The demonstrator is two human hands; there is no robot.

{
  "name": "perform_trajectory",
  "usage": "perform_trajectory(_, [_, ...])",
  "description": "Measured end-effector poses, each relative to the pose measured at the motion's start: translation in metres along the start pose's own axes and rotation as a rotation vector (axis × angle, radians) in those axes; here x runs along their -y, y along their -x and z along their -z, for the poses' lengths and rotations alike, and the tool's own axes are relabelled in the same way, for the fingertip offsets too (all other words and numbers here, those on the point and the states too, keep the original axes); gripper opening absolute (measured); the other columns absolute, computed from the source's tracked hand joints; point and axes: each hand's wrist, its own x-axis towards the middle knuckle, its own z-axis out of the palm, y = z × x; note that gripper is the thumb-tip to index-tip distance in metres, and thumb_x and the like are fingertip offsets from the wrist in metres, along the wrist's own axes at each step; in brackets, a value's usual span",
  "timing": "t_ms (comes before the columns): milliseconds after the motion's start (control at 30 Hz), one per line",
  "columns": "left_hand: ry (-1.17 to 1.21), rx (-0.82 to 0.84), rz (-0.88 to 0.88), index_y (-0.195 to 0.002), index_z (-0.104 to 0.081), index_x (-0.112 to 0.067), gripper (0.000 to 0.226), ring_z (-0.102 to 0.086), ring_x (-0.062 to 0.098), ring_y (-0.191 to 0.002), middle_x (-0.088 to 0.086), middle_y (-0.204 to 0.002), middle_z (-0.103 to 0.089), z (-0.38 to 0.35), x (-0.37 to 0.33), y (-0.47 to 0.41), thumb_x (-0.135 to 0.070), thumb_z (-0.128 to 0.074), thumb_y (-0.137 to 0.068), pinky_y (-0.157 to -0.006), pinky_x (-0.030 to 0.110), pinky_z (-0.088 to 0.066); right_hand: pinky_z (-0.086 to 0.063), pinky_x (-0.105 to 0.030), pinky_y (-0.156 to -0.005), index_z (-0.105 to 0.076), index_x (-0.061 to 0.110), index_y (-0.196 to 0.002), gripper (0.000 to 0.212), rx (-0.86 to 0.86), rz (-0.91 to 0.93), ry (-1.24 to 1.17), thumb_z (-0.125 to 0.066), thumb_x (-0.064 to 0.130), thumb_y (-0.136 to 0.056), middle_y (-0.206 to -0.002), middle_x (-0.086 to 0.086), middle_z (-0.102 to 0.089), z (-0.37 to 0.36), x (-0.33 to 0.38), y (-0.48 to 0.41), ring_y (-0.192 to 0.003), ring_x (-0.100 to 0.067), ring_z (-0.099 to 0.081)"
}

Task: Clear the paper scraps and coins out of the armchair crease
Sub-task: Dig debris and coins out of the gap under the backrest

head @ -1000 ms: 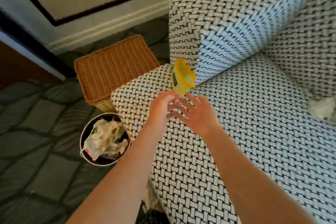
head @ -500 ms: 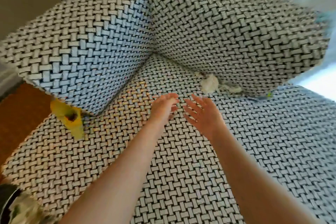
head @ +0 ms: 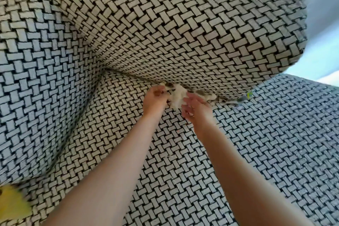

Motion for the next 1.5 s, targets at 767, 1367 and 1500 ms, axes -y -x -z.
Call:
perform_trajectory(767, [-0.485, -0.173, -0.379, -0.100, -0.056, -0.002, 0.018, -0.051, 0.025, -0.095, 0.014, -0.096, -0.061, -0.017, 0.014, -0.064, -0.007, -0.056, -0.083, -0.060, 0.017, -0.024, -0.055, -0.036, -0.072, -0.063, -0.004, -0.106, 0.031, -0.102, 0.799, 1.443, -0.060, -0.005, -0.076, -0.106, -0.017, -0.066, -0.046, -0.011, -0.053, -0.098, -0.033, -0.063])
perform_trajectory(1367, [-0.770, 0.091, -0.716, -0.107, -0.062, -0.001, 0.028, -0.061, 0.024, -0.078, 0.014, -0.093, -0.067, 0.012, 0.006, -0.068, -0.018, -0.042, -0.097, -0.067, 0.024, -0.042, -0.042, -0.034, -0.099, -0.063, 0.007, -0.114, 0.031, -0.237, 0.635, 0.720, -0.041, 0.004, -0.092, -0.119, -0.006, -0.062, -0.013, -0.018, -0.042, -0.112, -0.019, -0.054])
perform_trajectory(1500, [-0.205, 0.047, -0.384, -0.101, -0.063, 0.002, 0.026, -0.060, 0.014, -0.069, 0.004, -0.078, -0.063, 0.008, 0.014, -0.059, -0.013, -0.042, -0.097, -0.072, 0.017, -0.050, -0.034, -0.036, -0.108, -0.057, 0.009, -0.124, 0.041, -0.276, 0.534, 0.894, -0.042, -0.004, -0.088, -0.132, -0.007, -0.052, -0.014, -0.017, -0.045, -0.126, -0.024, -0.042])
